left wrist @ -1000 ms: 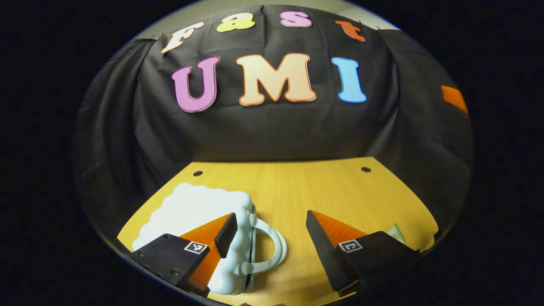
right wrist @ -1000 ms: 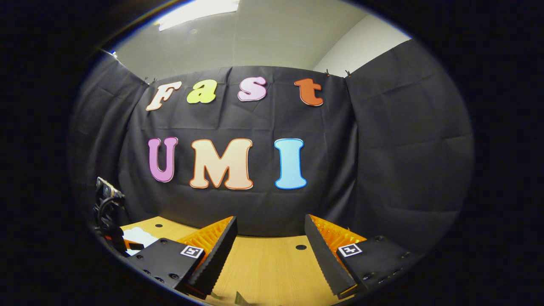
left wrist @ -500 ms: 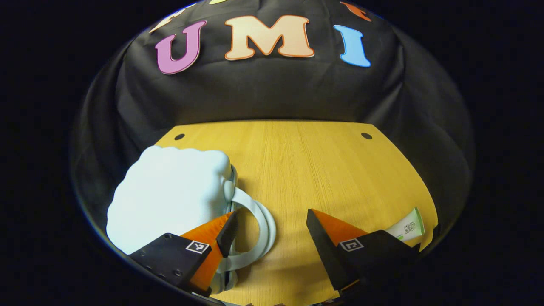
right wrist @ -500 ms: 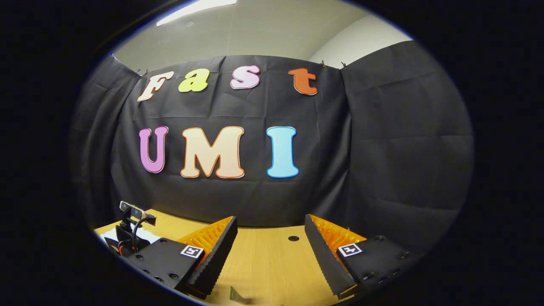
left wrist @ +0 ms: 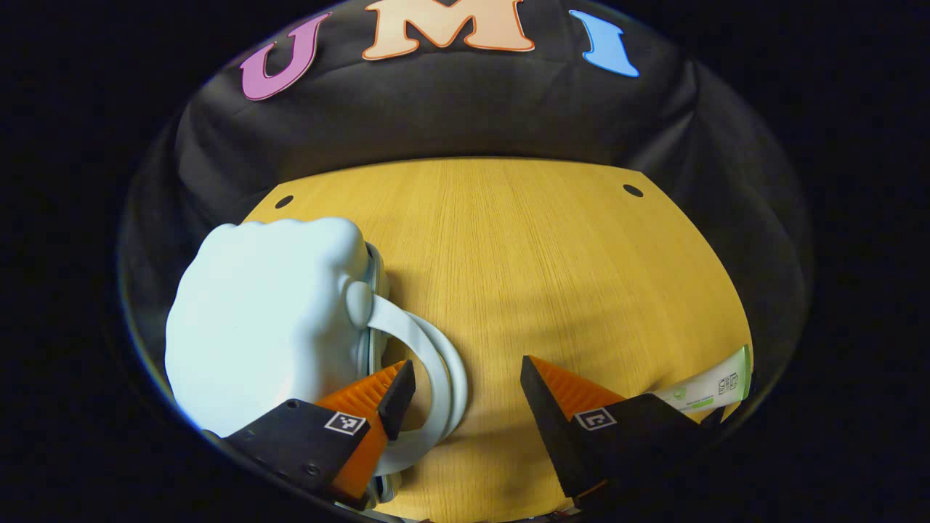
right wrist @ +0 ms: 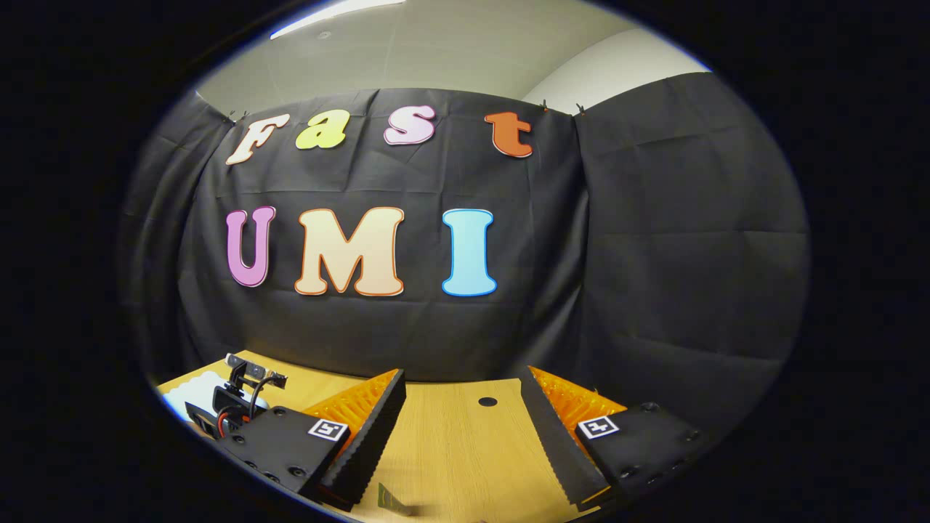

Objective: First open the suitcase, pack the skin care products into it, and then close the suitcase.

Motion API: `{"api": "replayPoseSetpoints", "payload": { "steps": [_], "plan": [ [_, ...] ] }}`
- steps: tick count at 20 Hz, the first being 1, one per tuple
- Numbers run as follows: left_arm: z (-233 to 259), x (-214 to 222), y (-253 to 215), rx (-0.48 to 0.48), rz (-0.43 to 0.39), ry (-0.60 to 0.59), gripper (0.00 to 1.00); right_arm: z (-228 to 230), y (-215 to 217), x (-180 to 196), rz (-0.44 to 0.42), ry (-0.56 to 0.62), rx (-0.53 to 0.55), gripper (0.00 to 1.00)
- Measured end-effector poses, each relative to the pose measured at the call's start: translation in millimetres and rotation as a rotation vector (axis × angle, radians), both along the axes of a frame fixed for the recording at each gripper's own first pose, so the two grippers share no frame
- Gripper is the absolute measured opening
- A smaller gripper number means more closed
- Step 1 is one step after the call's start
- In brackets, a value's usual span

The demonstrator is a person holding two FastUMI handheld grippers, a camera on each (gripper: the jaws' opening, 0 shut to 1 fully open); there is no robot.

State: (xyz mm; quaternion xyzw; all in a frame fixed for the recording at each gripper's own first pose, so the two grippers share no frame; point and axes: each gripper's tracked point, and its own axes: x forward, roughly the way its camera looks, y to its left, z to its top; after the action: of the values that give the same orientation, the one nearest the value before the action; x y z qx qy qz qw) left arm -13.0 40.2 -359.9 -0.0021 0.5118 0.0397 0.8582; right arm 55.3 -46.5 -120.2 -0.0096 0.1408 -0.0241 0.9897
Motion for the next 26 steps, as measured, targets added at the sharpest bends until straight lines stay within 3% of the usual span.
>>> {"api": "replayPoseSetpoints", "payload": {
  "steps": [7, 9, 10, 11, 12, 15, 20, 26],
  "plan": [
    [-18, -5, -4, -0.061, 0.044, 0.103, 0.87, -3, 1, -5, 0.006, -0.002, -0.023, 0.99],
    [-16, -4, -1, -0.047, 0.037, 0.098, 0.8, -4, 1, -5, 0.009, -0.003, -0.029, 0.99],
    [-16, -4, 5, -0.027, 0.035, 0.102, 0.63, -4, 1, -6, 0.01, -0.003, -0.03, 0.99],
    [-15, -6, 10, -0.012, 0.036, 0.108, 0.56, -6, 2, -6, 0.011, -0.002, -0.029, 0.99],
    [-16, -7, 13, -0.015, 0.042, 0.116, 0.37, -7, 2, -6, 0.012, 0.001, -0.025, 0.99],
    [-14, -7, 14, -0.038, 0.054, 0.126, 0.08, -8, 4, -7, 0.017, 0.0, -0.02, 0.99],
    [-12, -8, 13, -0.035, 0.003, 0.151, 0.0, -4, 9, -7, 0.031, -0.019, -0.02, 0.99],
    [1, -4, 9, -0.037, -0.012, 0.09, 0.0, -6, 13, -10, 0.049, -0.028, -0.002, 0.99]
  ]
}}
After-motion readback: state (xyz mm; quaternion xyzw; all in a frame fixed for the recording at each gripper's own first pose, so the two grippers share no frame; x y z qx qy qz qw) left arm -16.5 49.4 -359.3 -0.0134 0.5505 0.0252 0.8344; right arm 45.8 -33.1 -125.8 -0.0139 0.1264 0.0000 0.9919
